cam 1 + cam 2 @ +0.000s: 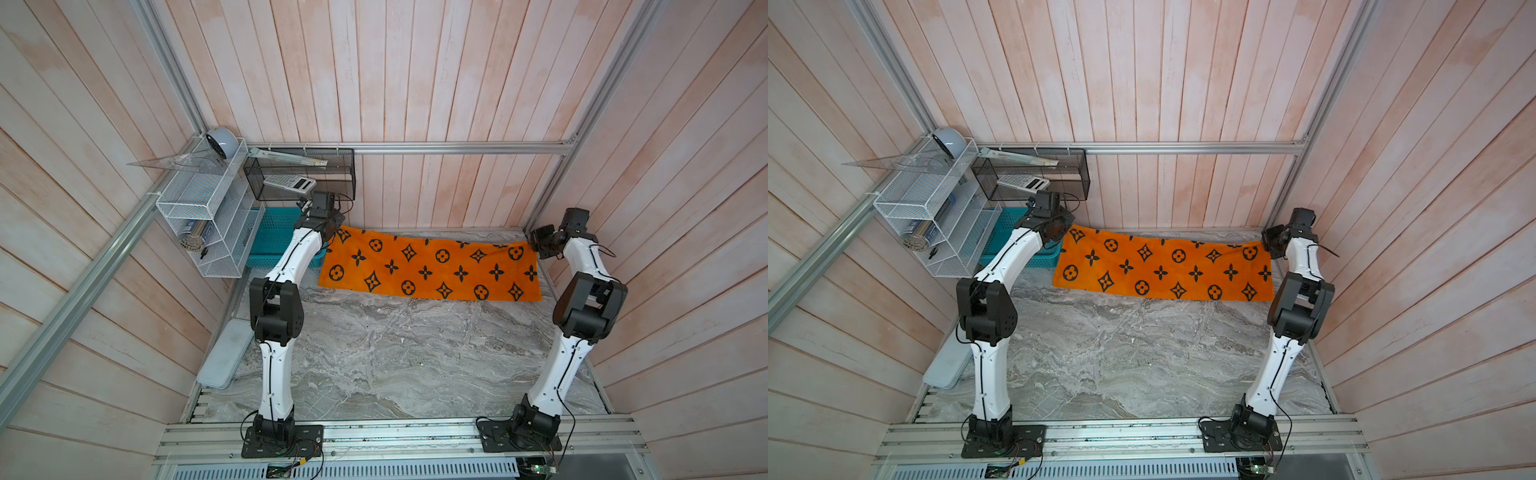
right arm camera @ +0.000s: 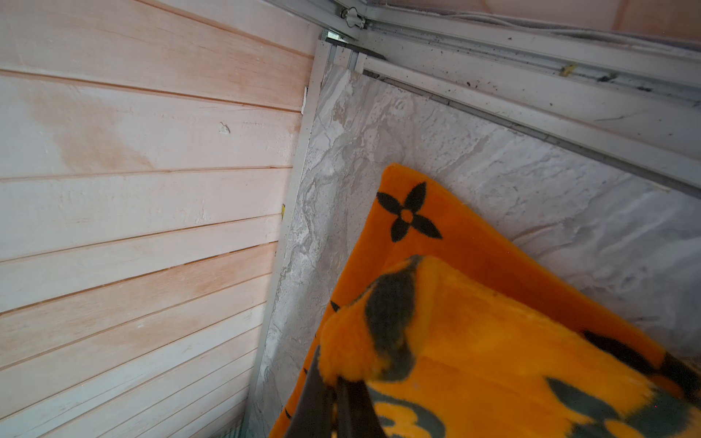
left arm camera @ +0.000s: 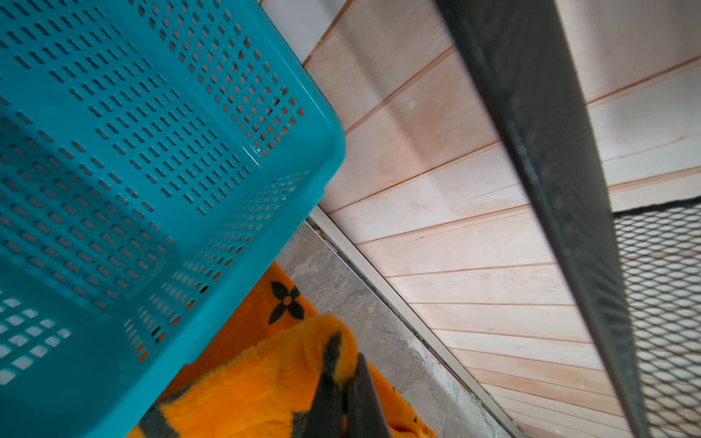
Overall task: Roll up the pillowcase
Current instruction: Fold the pillowcase at the center of the board.
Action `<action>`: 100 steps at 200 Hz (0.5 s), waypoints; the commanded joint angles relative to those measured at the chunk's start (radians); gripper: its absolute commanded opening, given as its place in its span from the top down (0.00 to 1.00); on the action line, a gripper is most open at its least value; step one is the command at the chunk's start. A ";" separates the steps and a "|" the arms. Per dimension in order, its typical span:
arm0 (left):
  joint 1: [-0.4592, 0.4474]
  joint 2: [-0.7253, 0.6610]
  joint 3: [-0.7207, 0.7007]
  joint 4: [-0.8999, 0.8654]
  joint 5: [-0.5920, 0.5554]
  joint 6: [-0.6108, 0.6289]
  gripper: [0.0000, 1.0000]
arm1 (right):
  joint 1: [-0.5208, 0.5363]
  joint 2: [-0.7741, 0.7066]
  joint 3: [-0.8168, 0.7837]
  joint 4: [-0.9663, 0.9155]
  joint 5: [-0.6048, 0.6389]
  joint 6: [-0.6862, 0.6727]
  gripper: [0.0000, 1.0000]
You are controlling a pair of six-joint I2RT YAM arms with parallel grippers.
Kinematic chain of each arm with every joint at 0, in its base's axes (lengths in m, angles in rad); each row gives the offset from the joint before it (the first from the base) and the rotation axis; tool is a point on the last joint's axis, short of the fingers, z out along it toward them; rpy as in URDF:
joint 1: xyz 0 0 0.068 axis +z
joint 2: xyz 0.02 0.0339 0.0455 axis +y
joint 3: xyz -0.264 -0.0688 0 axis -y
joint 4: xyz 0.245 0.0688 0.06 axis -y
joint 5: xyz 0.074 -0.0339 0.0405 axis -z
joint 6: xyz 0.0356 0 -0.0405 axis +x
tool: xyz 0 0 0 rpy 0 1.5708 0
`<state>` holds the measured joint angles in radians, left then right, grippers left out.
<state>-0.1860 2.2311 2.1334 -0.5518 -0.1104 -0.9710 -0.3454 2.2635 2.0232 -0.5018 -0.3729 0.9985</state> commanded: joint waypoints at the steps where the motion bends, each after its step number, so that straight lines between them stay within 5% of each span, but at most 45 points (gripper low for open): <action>1: 0.008 0.040 0.055 -0.025 -0.017 0.038 0.99 | 0.008 0.057 0.086 -0.031 -0.010 -0.017 1.00; 10: 0.012 0.050 0.063 -0.010 -0.022 0.046 0.79 | 0.008 0.076 0.107 -0.021 -0.016 -0.017 1.00; 27: 0.025 0.064 0.085 0.061 -0.003 0.076 0.47 | 0.008 0.117 0.169 -0.014 -0.036 -0.026 0.80; 47: 0.027 0.079 0.185 0.112 0.013 0.118 0.22 | 0.006 0.165 0.277 -0.081 -0.069 -0.079 0.55; 55: 0.023 0.089 0.248 0.096 0.033 0.126 0.18 | 0.008 0.164 0.287 -0.102 -0.068 -0.097 0.44; 72: -0.003 0.077 0.306 0.076 0.050 0.157 0.17 | 0.008 0.099 0.195 -0.073 -0.063 -0.120 0.43; 100: -0.096 -0.017 0.197 0.061 0.028 0.220 0.17 | 0.032 -0.072 -0.083 0.016 -0.043 -0.129 0.55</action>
<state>-0.1974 2.3199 2.3569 -0.6498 -0.0826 -0.8234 -0.3386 2.3188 2.0861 -0.5068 -0.4202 0.9123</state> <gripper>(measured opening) 0.831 0.522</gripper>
